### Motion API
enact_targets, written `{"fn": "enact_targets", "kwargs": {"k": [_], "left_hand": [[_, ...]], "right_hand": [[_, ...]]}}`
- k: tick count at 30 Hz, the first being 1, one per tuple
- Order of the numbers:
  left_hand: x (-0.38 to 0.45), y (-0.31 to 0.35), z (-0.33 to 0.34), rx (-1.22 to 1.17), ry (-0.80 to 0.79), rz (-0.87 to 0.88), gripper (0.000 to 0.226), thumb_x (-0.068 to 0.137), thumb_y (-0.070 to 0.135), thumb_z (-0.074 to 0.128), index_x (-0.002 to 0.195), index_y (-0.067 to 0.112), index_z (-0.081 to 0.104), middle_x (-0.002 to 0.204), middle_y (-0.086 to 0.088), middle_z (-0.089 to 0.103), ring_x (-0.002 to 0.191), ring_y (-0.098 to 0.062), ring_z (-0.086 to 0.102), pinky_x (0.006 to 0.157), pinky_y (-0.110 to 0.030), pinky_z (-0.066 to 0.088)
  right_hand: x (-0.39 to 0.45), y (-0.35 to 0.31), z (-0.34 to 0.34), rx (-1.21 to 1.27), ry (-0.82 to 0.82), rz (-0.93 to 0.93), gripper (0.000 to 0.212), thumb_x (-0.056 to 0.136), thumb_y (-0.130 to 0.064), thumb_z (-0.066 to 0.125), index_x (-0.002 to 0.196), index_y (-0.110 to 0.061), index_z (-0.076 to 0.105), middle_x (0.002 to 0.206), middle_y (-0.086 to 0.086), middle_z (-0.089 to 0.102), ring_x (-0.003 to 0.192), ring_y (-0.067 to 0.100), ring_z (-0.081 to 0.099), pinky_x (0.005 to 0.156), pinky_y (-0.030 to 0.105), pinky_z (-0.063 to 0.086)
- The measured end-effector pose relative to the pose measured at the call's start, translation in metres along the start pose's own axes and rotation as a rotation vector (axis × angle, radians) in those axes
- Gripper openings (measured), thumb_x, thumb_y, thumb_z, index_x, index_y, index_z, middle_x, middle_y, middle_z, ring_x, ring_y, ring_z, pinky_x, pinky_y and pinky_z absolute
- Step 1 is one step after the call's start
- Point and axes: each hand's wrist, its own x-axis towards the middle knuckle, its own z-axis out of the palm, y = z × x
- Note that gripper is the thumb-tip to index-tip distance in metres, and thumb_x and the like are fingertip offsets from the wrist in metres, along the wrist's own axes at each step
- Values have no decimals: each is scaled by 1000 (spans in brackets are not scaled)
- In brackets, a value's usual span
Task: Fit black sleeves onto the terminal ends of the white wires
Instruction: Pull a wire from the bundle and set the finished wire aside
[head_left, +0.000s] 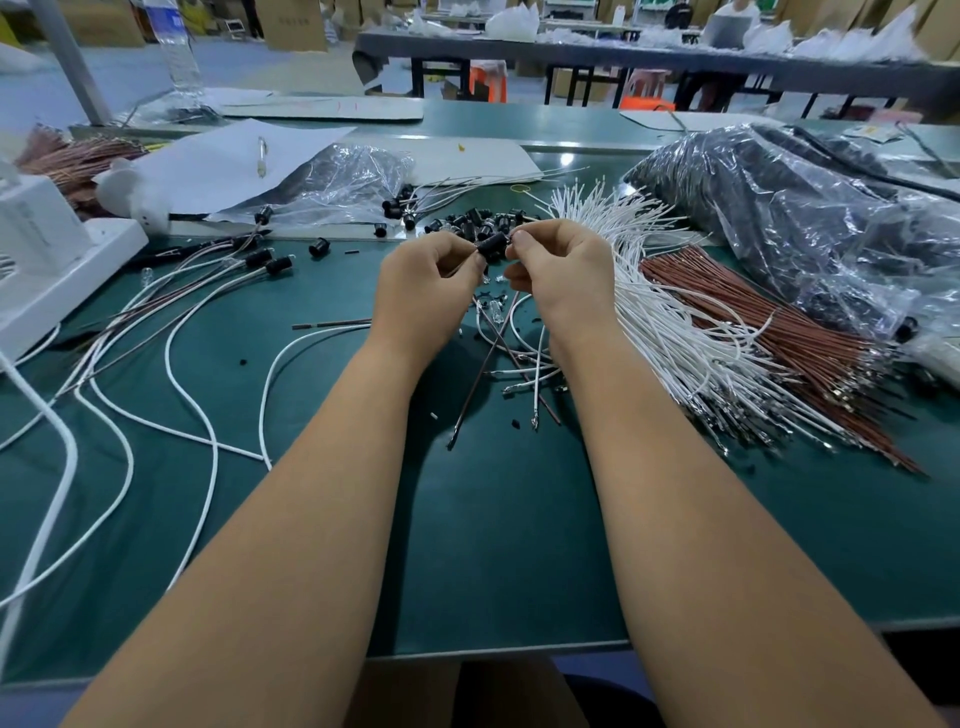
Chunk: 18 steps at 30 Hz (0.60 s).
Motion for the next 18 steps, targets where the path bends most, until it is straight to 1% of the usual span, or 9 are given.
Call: {"fn": "enact_targets", "kwargs": {"k": [3,6,8,12,15,18], "left_hand": [[-1,2,0,-13,-8,0,12,90,13,62,90,5,71,78,-9,71,76,-27,66,74,-43,54],[-2,3,0,-39,-6,-2,8,90,11,63,88,7,70,78,-11,71,76,-29,67,74,-44,55],[-2,3,0,-43,-10,-3,7,90,10,64,87,9,70,77,-10,71,76,-30,67,74,-44,55],[-2,2,1,-40,16,-15,9,90,12,62,83,15,67,73,-4,70,74,-25,68,75,-42,56],[-1,0,1,-51,30,-37,10,90,13,62,81,18,65,73,-5,70,74,-25,67,75,-43,56],[1,-1,2,-49,23,-49,8,90,13,62,83,16,64,75,-8,69,74,-28,66,75,-42,55]], "right_hand": [[1,1,1,-29,-8,-6,17,92,-4,60,80,-15,64,72,1,65,52,1,61,58,19,54],[1,1,0,-53,1,-10,17,91,-4,61,80,-17,63,76,3,66,59,7,63,59,20,53],[2,2,0,-94,15,-36,17,90,-4,62,81,-19,61,81,7,67,64,13,65,62,24,56],[0,1,1,-182,17,-80,19,90,-5,60,79,-20,61,80,6,68,71,21,68,71,38,59],[-2,0,2,-189,-4,-66,20,87,-2,55,79,-18,64,81,8,69,75,24,68,75,43,58],[-4,0,5,-219,-40,-76,16,84,-2,59,82,-16,66,82,7,69,80,26,68,79,45,57]]}}
